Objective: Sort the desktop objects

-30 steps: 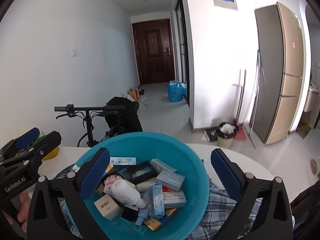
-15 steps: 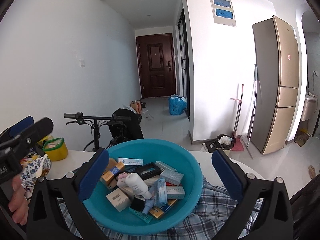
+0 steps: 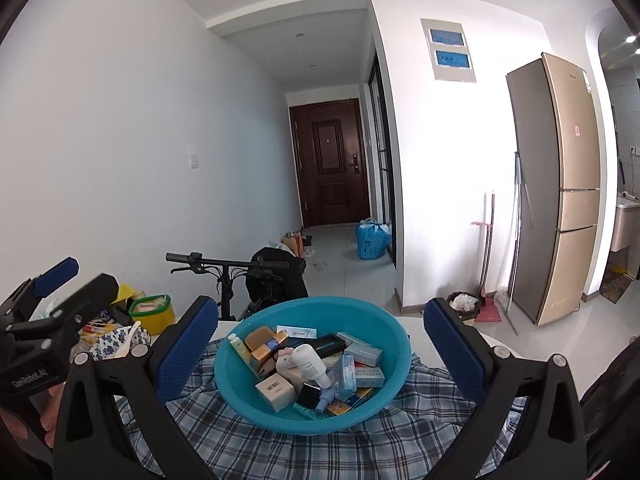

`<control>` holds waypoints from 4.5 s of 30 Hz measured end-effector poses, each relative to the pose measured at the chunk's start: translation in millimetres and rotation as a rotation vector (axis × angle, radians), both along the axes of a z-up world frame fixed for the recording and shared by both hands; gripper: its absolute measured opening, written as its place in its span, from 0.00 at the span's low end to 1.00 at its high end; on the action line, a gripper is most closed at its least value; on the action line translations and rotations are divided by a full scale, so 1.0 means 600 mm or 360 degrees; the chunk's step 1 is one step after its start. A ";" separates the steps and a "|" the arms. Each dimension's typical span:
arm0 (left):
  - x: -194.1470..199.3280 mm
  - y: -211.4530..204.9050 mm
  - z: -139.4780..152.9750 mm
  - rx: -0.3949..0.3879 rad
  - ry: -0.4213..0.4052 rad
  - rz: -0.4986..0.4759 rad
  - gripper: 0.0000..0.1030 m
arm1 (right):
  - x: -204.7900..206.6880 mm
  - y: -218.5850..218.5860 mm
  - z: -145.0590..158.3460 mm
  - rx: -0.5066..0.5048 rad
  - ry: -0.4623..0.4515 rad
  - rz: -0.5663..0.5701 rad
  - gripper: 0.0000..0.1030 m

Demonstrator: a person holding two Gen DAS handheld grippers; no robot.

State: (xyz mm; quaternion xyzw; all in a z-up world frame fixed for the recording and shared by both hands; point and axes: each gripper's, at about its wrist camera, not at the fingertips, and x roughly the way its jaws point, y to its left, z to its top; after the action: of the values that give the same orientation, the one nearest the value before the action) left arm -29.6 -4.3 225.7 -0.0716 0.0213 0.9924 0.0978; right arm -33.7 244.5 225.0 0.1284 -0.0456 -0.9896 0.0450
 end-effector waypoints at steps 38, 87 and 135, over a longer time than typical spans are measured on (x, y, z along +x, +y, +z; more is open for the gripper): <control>0.055 -0.031 -0.187 0.0117 -0.0060 0.0189 1.00 | 0.069 0.004 -0.152 -0.0130 -0.0162 -0.0078 0.99; 0.013 -0.017 -0.361 0.0063 -0.0155 0.0316 1.00 | 0.031 -0.031 -0.339 0.0082 -0.0084 -0.0297 0.99; -0.002 -0.012 -0.391 0.0032 -0.0216 0.0295 1.00 | 0.024 -0.038 -0.343 0.0131 -0.0101 -0.0334 0.99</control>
State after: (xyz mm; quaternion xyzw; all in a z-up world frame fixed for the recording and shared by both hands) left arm -30.5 -11.3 -8.8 -0.1394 -0.0020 0.9902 0.0077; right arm -19.5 221.5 18.9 0.1558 -0.0195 -0.9854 -0.0657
